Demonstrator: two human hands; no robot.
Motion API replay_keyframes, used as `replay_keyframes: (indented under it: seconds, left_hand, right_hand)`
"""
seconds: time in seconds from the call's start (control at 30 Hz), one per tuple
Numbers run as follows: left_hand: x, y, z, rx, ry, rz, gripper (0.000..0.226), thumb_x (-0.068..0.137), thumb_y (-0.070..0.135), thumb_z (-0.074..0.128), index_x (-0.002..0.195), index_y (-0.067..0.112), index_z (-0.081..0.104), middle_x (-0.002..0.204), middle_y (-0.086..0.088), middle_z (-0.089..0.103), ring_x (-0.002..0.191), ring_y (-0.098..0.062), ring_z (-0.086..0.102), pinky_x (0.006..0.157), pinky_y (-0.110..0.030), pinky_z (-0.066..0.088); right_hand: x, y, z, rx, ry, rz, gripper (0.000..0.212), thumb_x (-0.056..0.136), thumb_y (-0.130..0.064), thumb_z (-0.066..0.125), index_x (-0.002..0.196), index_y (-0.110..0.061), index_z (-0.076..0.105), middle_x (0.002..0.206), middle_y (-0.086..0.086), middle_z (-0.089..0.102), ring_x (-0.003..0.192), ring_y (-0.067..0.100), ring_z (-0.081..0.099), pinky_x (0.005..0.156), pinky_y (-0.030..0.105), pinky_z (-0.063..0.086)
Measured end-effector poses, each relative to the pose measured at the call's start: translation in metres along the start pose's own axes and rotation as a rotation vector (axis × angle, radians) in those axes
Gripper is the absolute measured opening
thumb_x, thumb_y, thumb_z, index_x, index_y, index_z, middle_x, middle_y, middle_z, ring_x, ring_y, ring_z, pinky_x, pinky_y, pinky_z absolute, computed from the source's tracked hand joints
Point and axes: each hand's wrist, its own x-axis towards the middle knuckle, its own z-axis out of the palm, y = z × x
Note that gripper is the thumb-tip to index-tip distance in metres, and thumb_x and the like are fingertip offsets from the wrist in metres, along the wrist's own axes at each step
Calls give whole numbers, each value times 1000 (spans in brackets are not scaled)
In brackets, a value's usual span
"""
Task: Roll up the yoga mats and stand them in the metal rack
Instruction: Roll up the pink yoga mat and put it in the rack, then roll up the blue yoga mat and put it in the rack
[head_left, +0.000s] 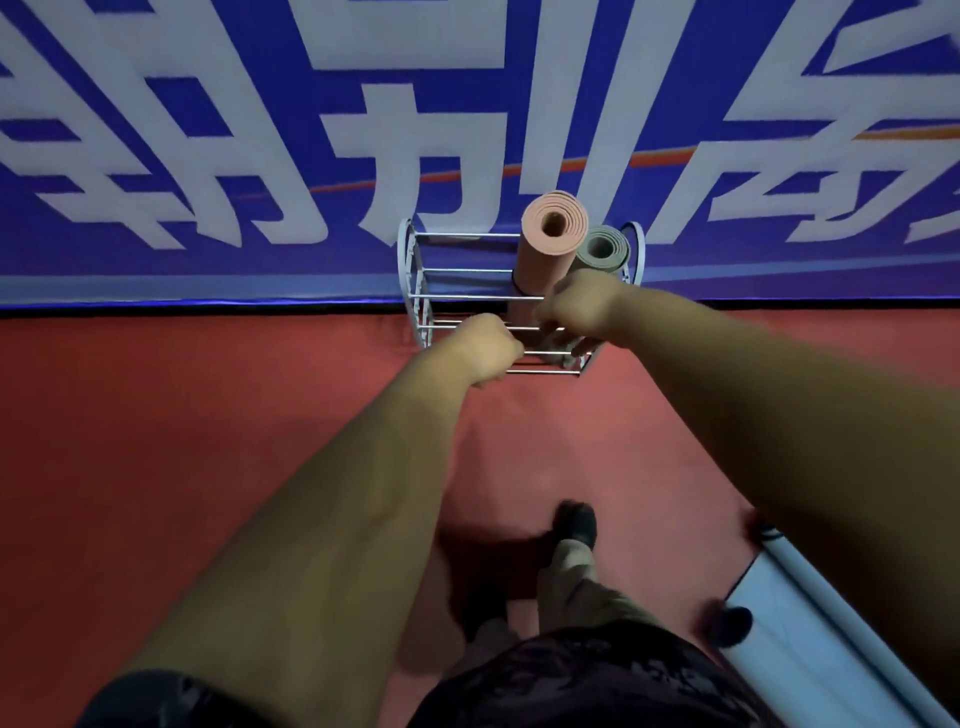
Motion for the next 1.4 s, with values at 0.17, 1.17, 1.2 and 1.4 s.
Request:
replay_keyframes:
  seconds: [0.17, 1.17, 1.2, 1.4]
  left_hand:
    - [-19, -13, 20, -69, -52, -40, 23, 96, 20, 61, 106, 3, 74, 97, -16, 80, 98, -36, 79, 72, -38, 59]
    - [-211, 138, 564, 315, -585, 37, 17, 104, 27, 56, 101, 15, 67, 111, -8, 75, 96, -21, 78, 70, -29, 54]
    - [-220, 143, 576, 323, -597, 51, 17, 105, 28, 56, 100, 15, 67, 109, -6, 75, 95, -22, 78, 70, -29, 53]
    - [-248, 157, 608, 333, -585, 77, 18, 106, 26, 56, 93, 16, 65, 96, -1, 72, 86, -21, 74, 68, -29, 52]
  right_hand:
    - [-27, 21, 24, -32, -11, 35, 22, 99, -20, 63, 107, -1, 72, 87, 9, 74, 71, 25, 72, 73, 44, 62]
    - [-348, 617, -35, 569, 102, 526, 33, 108, -26, 55, 129, -3, 65, 115, 11, 74, 88, 27, 72, 93, 48, 59]
    - [-359, 630, -34, 580, 105, 532, 33, 109, -26, 54, 129, -3, 65, 114, 11, 74, 86, 26, 72, 92, 47, 60]
    - [-389, 664, -14, 644, 130, 531, 32, 108, -26, 53, 128, -4, 67, 111, 8, 76, 89, 25, 75, 92, 46, 61]
